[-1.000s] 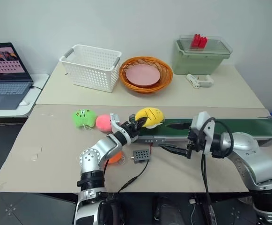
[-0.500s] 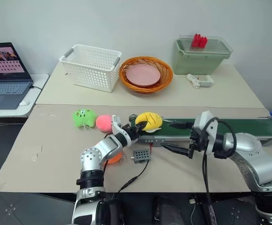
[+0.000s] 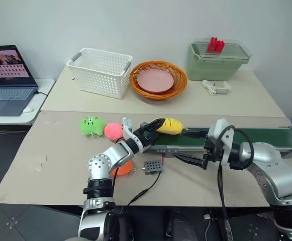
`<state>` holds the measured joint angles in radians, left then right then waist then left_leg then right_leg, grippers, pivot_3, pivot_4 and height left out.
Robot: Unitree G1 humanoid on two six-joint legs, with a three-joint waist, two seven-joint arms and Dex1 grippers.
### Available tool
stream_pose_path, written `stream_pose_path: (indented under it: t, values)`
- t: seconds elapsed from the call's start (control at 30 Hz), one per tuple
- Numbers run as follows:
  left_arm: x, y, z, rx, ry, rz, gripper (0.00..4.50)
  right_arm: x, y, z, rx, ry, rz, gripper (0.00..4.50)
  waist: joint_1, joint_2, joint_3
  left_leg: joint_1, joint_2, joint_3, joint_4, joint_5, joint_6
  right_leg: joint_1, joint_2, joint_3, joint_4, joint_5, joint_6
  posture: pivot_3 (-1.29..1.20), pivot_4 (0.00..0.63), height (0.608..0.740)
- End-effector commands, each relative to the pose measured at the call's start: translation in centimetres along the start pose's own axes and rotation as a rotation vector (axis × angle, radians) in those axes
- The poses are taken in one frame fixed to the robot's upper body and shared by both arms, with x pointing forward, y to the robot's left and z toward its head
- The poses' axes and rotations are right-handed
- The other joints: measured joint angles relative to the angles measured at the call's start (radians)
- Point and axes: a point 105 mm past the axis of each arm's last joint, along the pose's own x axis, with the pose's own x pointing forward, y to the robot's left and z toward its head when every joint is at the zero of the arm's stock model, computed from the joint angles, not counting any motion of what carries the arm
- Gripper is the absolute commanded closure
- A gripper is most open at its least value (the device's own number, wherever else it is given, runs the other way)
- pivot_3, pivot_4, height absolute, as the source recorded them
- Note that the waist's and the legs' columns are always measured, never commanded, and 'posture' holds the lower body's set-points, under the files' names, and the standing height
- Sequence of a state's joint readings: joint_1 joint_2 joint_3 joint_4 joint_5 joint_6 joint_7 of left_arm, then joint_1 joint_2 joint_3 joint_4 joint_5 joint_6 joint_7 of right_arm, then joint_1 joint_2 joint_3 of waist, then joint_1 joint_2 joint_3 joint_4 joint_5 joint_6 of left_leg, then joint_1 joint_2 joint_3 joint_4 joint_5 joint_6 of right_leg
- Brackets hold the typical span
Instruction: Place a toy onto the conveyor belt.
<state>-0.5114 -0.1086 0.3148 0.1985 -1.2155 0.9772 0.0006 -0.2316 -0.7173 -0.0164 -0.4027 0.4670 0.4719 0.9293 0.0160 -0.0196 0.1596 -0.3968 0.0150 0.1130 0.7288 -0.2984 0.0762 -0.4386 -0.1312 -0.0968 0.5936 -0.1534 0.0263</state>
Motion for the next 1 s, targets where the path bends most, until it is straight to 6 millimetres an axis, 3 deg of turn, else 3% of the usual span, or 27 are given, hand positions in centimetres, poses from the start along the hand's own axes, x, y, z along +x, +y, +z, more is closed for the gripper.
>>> stream_pose_path:
  t: [0.03, 0.23, 0.33, 0.5, 0.7, 0.87, 1.0]
  values:
    - [0.0, 0.0, 0.6, 0.019, -0.015, 0.018, 0.06, -0.3, -0.5, 1.3, -0.044, -0.035, -0.016, 0.0, 0.0, 0.0, 0.0, 0.0, 0.0, 0.0, 0.0, 0.0, 0.0, 0.0, 0.0, 0.0, 0.0, 0.0, 0.0, 0.0, 0.15, 0.74]
    - [-1.2, -0.3, 1.3, 0.067, -0.03, 0.034, 0.06, -0.2, -0.6, 1.4, -0.047, -0.04, -0.014, 0.0, -0.004, 0.0, 0.0, 0.0, 0.0, 0.0, 0.0, 0.0, 0.0, 0.0, 0.0, 0.0, 0.0, 0.0, 0.0, 0.0, 0.15, 0.74]
    - [-2.3, -0.4, 2.7, 0.154, -0.061, 0.066, 0.06, -0.1, -0.7, 1.5, -0.049, -0.041, -0.011, 0.0, -0.006, 0.0, 0.0, 0.0, 0.001, 0.0, 0.0, 0.0, 0.0, -0.001, 0.0, 0.0, 0.0, 0.0, 0.0, 0.0, 0.15, 0.74]
    - [-4.5, -2.9, 5.5, 0.473, -0.099, 0.091, 0.06, -0.4, -1.4, 1.5, -0.06, -0.041, -0.041, 0.0, -0.004, 0.0, 0.0, -0.003, 0.0, 0.0, -0.001, 0.005, -0.008, -0.004, 0.0, 0.0, 0.0, 0.0, -0.001, 0.0, 0.15, 0.74]
    - [-7.2, -5.9, 8.4, 0.808, -0.187, 0.146, 0.06, -0.7, -3.7, 1.6, -0.067, -0.049, -0.16, 0.0, 0.001, 0.001, 0.001, -0.004, 0.0, 0.0, -0.001, 0.005, -0.008, -0.004, 0.0, 0.0, -0.001, 0.0, -0.001, 0.0, 0.15, 0.74]
    - [-11.3, -7.0, 13.3, 1.04, -0.441, 0.337, 0.06, -1.4, -6.4, 1.1, -0.071, -0.028, -0.353, 0.0, -0.003, 0.001, 0.001, -0.004, 0.0, 0.0, -0.003, 0.006, -0.012, -0.005, 0.0, 0.0, 0.0, 0.0, -0.001, 0.0, 0.15, 0.74]
    - [-15.7, -6.0, 16.0, 1.117, -0.605, 0.518, 0.06, -2.6, -8.4, 1.4, -0.07, -0.042, -0.519, 0.0, -0.005, 0.001, 0.001, -0.002, 0.0, 0.002, -0.01, 0.008, -0.015, -0.007, 0.0, 0.001, 0.0, 0.0, -0.002, 0.0, 0.15, 0.74]
